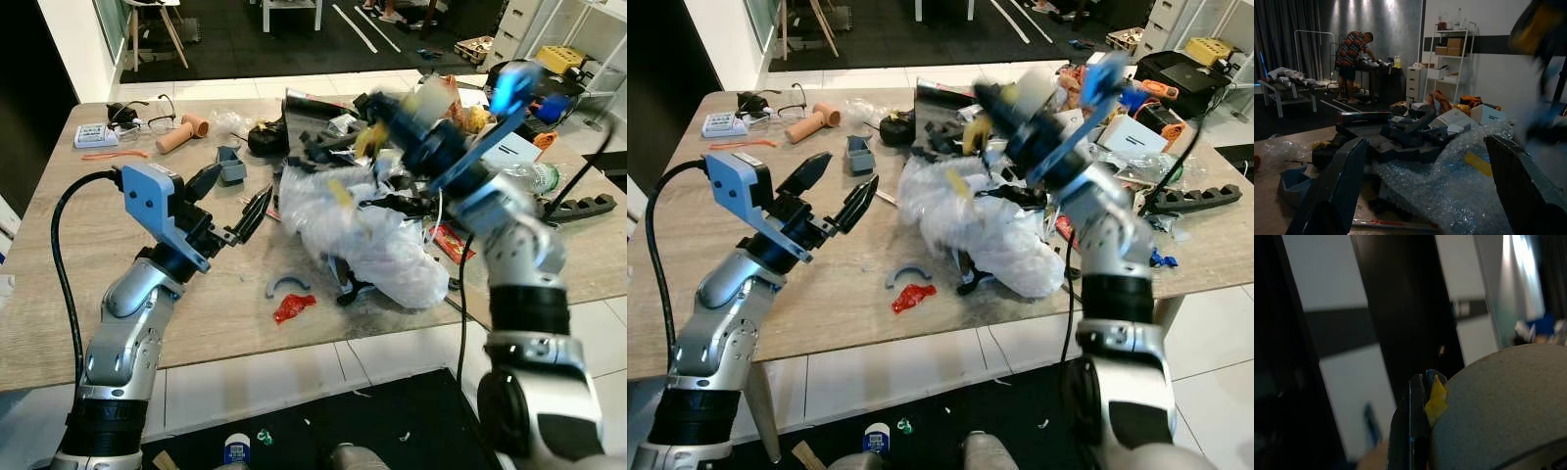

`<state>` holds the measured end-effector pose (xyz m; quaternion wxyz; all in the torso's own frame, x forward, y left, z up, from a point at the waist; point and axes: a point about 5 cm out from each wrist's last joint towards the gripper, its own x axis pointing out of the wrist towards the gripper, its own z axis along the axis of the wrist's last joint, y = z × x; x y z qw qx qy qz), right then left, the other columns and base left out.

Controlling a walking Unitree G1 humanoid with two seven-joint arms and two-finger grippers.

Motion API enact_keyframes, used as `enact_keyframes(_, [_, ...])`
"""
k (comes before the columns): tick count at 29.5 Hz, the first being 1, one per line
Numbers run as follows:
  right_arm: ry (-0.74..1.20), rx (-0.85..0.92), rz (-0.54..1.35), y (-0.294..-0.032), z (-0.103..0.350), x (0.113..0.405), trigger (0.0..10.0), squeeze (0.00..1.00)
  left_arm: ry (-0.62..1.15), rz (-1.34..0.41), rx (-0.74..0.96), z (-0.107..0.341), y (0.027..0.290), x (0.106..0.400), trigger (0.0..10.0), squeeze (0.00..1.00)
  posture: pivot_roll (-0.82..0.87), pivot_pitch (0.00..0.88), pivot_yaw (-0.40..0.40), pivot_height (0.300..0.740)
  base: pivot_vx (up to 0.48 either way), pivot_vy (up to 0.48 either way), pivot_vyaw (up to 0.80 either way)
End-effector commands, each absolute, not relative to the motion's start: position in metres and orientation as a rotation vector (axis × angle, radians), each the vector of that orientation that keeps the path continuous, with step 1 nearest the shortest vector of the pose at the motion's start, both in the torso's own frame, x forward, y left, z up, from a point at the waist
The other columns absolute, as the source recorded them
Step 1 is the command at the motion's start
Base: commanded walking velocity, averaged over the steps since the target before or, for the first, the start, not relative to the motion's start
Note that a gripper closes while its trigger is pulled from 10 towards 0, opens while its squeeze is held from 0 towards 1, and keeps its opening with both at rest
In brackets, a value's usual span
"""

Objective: Picking trash to rubbish bin

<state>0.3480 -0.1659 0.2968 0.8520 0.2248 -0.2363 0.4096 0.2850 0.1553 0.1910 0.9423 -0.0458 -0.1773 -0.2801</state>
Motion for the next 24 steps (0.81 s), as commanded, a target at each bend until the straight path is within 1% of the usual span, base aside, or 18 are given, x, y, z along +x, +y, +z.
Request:
enact_keyframes(1, [-0.552,0.496,0.839,-0.174,0.312,0.344,10.0,0.00,-0.347,-0.577,-0.099,0.188,0.153,0.287,10.0,0.00,-0.06,0.000,-0.039,0.740,0.000,0.000,0.00])
enact_keyframes(7, [-0.596,0.490,0.832,-0.178,0.325,0.340,10.0,0.00,-0.349,-0.587,-0.100,0.188,0.152,0.287,10.0,0.00,-0.06,0.000,-0.038,0.740,0.000,0.000,0.00])
enact_keyframes(8, [-0.618,0.493,0.844,-0.178,0.335,0.334,10.0,0.00,-0.352,-0.615,-0.106,0.189,0.149,0.285,10.0,0.00,-0.06,0.000,-0.038,0.740,0.000,0.000,0.00])
enact_keyframes(13, [-0.624,0.497,0.878,-0.171,0.339,0.329,10.0,0.00,-0.352,-0.639,-0.107,0.189,0.147,0.283,10.0,0.00,-0.06,0.000,-0.038,0.740,0.000,0.000,0.00])
enact_keyframes(16, [-0.655,0.506,0.889,-0.170,0.349,0.325,10.0,0.00,-0.350,-0.648,-0.104,0.189,0.147,0.281,10.0,0.00,-0.06,0.000,-0.038,0.740,0.000,0.000,0.00])
enact_keyframes(21, [-0.732,0.533,0.871,-0.179,0.373,0.318,10.0,0.00,-0.347,-0.658,-0.101,0.189,0.147,0.281,10.0,0.00,-0.06,0.000,-0.036,0.740,0.000,0.000,0.00])
enact_keyframes(24, [-0.739,0.537,0.869,-0.180,0.376,0.317,10.0,0.00,-0.349,-0.663,-0.101,0.190,0.147,0.281,10.0,0.00,-0.06,0.000,-0.036,0.740,0.000,0.000,0.00])
